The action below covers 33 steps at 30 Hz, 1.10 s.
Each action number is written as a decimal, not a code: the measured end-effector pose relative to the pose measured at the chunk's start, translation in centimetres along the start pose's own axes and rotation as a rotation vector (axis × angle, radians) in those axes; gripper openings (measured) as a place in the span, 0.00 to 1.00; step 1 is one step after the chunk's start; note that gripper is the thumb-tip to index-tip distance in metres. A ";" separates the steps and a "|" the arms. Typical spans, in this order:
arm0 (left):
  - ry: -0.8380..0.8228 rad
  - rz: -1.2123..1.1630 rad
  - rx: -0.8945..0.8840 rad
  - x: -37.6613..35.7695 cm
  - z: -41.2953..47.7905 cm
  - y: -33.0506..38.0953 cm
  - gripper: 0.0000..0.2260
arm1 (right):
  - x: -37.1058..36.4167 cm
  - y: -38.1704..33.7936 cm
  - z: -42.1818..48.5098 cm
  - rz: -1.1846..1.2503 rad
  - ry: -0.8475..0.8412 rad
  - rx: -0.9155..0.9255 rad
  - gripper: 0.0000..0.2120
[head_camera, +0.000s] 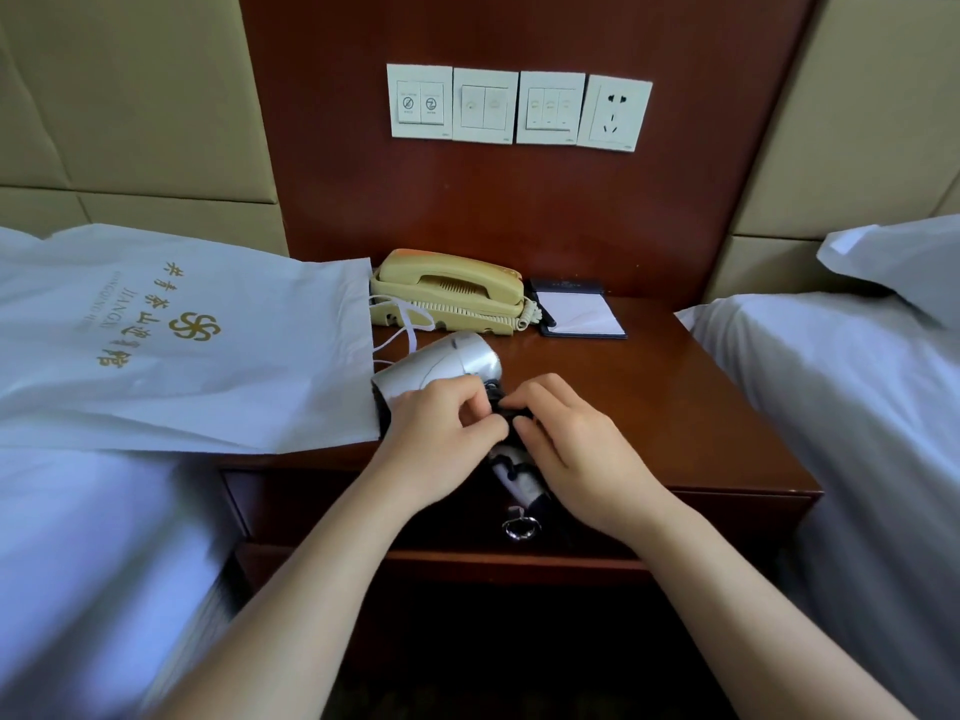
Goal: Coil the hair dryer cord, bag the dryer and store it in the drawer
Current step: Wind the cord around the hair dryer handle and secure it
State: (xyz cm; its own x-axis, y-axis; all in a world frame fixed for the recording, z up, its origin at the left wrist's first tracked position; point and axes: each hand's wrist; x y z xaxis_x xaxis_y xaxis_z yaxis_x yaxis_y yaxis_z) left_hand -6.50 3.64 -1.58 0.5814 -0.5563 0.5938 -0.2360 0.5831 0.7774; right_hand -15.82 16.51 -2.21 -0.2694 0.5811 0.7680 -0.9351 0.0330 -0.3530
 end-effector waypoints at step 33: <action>0.253 0.345 -0.321 -0.6 -1.4 -0.4 0.05 | -1.3 2.0 0.9 0.408 0.048 -0.115 0.07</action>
State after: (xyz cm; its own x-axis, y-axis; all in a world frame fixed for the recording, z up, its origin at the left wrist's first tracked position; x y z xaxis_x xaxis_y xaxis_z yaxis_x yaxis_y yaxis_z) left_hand -5.69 4.53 -2.58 0.6912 -0.1627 0.7041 -0.2197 0.8809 0.4192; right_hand -17.59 15.09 -3.45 -0.5984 0.6023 0.5283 -0.7216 -0.1185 -0.6821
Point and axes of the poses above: each hand's wrist, its own z-axis towards the middle knuckle, its own x-axis out of the back of the hand, y = z × x, and after that the axes turned 7 degrees about x, right-handed
